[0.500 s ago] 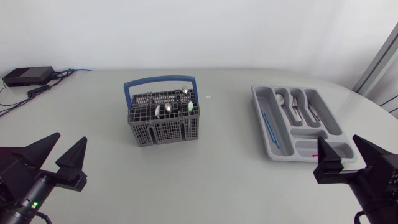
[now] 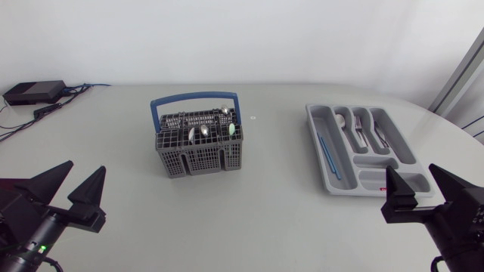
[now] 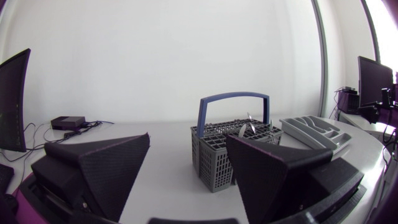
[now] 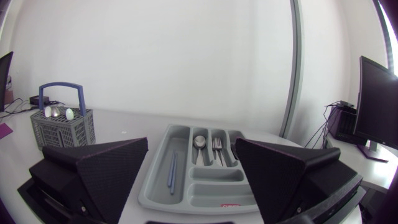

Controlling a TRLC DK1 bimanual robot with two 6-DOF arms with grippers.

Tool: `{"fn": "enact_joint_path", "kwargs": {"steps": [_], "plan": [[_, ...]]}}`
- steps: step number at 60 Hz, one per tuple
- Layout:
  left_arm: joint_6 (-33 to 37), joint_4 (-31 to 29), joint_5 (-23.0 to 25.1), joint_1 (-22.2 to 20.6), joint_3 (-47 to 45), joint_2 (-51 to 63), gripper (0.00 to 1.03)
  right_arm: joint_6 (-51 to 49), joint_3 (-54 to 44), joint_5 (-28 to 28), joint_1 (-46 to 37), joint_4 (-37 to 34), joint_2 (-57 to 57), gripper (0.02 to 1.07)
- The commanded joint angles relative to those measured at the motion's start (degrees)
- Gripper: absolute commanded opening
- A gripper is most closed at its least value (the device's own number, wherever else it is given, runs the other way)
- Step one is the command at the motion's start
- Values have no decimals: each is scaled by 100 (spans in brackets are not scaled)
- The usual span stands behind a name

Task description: Unload the cutlery basket into the drawer organizer.

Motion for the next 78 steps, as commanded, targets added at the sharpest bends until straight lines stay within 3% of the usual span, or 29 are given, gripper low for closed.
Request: {"fn": "enact_joint_path", "kwargs": {"steps": [1,78], "plan": [[11,8,-47,-36,-119,-36,98,133,-108,-19,60,-17,-45,103],[11,-1,-47,-53,-119,-36,98,133,-108,-19,323,-17,-54,103]]}}
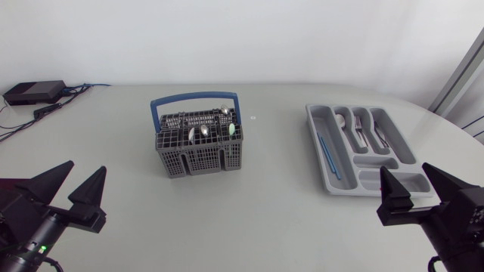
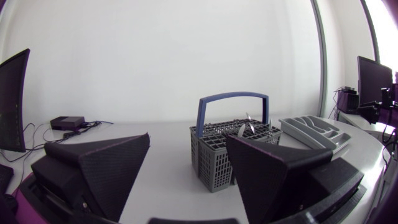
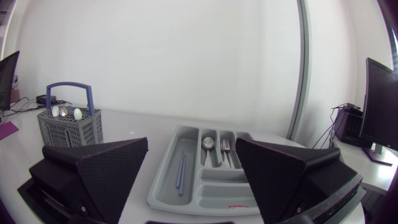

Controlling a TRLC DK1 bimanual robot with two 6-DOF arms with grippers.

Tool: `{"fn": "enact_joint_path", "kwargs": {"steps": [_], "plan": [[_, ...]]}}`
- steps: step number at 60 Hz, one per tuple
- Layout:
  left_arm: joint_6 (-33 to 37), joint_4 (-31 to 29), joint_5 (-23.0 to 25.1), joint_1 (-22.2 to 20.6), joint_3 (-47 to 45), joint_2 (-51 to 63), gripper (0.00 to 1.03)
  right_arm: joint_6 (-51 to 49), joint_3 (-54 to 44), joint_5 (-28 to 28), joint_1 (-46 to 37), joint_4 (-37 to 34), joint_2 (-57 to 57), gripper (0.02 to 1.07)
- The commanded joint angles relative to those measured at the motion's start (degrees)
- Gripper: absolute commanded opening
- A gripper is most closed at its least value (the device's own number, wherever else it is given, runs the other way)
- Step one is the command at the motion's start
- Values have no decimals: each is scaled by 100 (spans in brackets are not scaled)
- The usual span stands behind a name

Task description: Unload the cutlery basket into the drawer organizer.

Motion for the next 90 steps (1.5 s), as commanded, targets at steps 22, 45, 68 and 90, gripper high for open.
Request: {"fn": "enact_joint_path", "kwargs": {"steps": [22,45,68,90], "plan": [[13,8,-47,-27,-119,-36,98,124,-108,-19,-12,-17,-38,103],[22,-1,-47,-27,-119,-36,98,124,-108,-19,-3,-17,-38,103],[22,17,-47,-27,-119,-45,98,133,-108,-1,-12,1,-38,103],[-84,-80,-56,254,637,271,98,133,103,359,542,27,-38,103]]}}
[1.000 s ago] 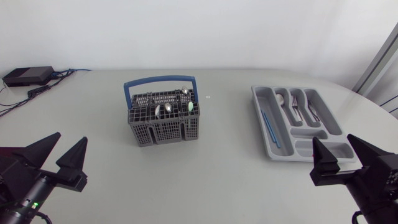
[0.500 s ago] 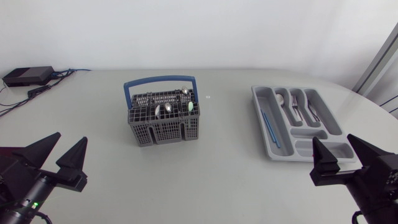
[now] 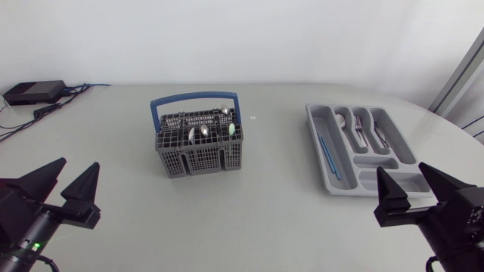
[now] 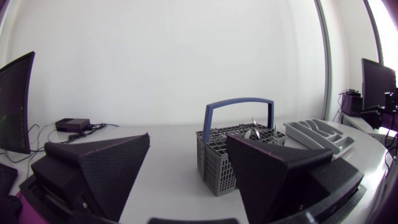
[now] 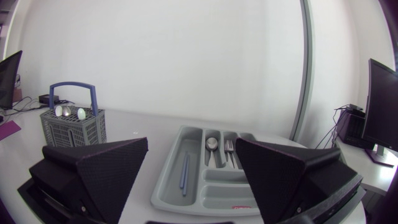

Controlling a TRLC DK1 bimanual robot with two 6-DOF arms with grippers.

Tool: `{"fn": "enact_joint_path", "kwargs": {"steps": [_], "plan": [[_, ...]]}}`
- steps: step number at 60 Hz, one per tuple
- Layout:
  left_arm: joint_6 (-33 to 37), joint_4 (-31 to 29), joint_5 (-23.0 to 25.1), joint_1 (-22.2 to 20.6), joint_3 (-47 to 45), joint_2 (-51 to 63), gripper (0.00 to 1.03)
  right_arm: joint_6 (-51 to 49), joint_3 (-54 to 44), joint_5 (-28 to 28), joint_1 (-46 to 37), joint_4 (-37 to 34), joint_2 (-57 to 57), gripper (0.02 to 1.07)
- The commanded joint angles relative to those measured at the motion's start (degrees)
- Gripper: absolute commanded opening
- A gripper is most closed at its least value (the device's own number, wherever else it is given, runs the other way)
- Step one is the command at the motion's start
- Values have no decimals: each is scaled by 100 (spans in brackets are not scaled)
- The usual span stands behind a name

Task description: Unload the cutlery basket into the drawer organizer.

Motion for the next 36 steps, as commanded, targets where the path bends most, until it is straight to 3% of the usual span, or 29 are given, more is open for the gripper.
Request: {"fn": "enact_joint_path", "kwargs": {"steps": [1,19,36], "plan": [[-91,-67,-51,60,515,285,98,133,127,169,225,25,-25,103],[-231,-304,-51,-37,1692,2069,96,133,514,204,428,52,414,103],[-354,-1121,-139,-204,2993,3950,95,150,1032,213,770,368,1539,102]]}}
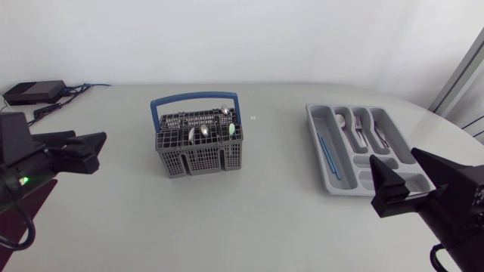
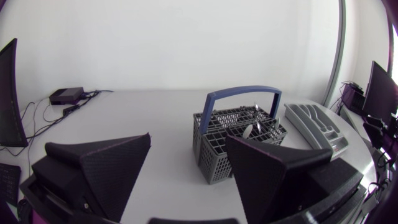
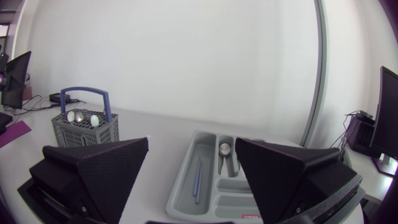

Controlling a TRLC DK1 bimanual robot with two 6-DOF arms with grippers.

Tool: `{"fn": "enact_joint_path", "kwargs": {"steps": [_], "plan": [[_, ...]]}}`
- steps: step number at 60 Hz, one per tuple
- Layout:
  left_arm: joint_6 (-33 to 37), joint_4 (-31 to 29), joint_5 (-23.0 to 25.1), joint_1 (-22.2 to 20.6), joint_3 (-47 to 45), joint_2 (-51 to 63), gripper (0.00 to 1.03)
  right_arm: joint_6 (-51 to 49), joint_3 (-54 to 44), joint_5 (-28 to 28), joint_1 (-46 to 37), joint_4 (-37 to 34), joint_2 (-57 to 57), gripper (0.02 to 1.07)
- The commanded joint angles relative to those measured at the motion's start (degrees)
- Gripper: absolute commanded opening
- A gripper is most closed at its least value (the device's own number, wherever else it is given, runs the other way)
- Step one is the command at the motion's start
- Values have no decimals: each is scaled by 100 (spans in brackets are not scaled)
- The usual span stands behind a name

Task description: Unload the cutlery basket into the drawer organizer.

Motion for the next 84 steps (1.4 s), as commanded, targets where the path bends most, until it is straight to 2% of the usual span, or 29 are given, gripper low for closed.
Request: {"fn": "enact_joint_path", "kwargs": {"steps": [1,12,19,27,29,35,37,46,56,62,67,68,72,73,75,76,77,84], "plan": [[-116,-171,-58,-71,565,582,94,177,333,36,123,152,449,102],[139,-602,-93,-203,1321,1769,93,300,799,36,290,134,1302,102],[1282,-848,-23,-361,1910,2823,93,274,1291,36,370,-235,2022,102],[1431,-865,21,-466,2323,3535,93,71,1889,-166,387,-780,2840,102],[1475,-733,170,-466,2429,3781,93,54,2047,-324,378,-921,3024,102],[1642,-408,197,-475,2569,4203,93,-192,2398,-816,378,-1220,3508,102],[1703,-118,276,-440,2569,4361,93,-333,2486,-931,378,-1299,3604,102],[1782,374,513,-378,2640,4819,89,-1370,2785,-1168,387,-1633,4070,102],[1686,945,513,-378,2684,5223,85,-1519,2970,-1317,405,-1677,4580,102],[1659,1235,495,-387,2736,5399,76,-1537,3022,-1388,580,-1685,4668,102],[1651,1244,495,-414,2807,5495,66,-1537,3031,-1379,686,-1685,4668,102],[1651,1244,495,-422,2842,5557,58,-1537,3031,-1379,704,-1685,4668,102],[1642,1209,495,-431,2921,5662,36,-1537,3031,-1379,739,-1685,4668,102],[1607,1218,495,-422,2938,5671,22,-1537,3022,-1379,747,-1685,4668,102],[1572,1244,495,-405,2930,5671,13,-1546,3022,-1379,747,-1685,4668,102],[1563,1244,495,-396,2930,5671,12,-1546,3014,-1379,747,-1685,4668,102],[1545,1279,495,-378,2930,5662,3,-1555,3014,-1379,747,-1685,4668,102],[1589,1279,513,-378,2824,5522,3,-1572,2996,-1379,756,-1703,4659,102]]}}
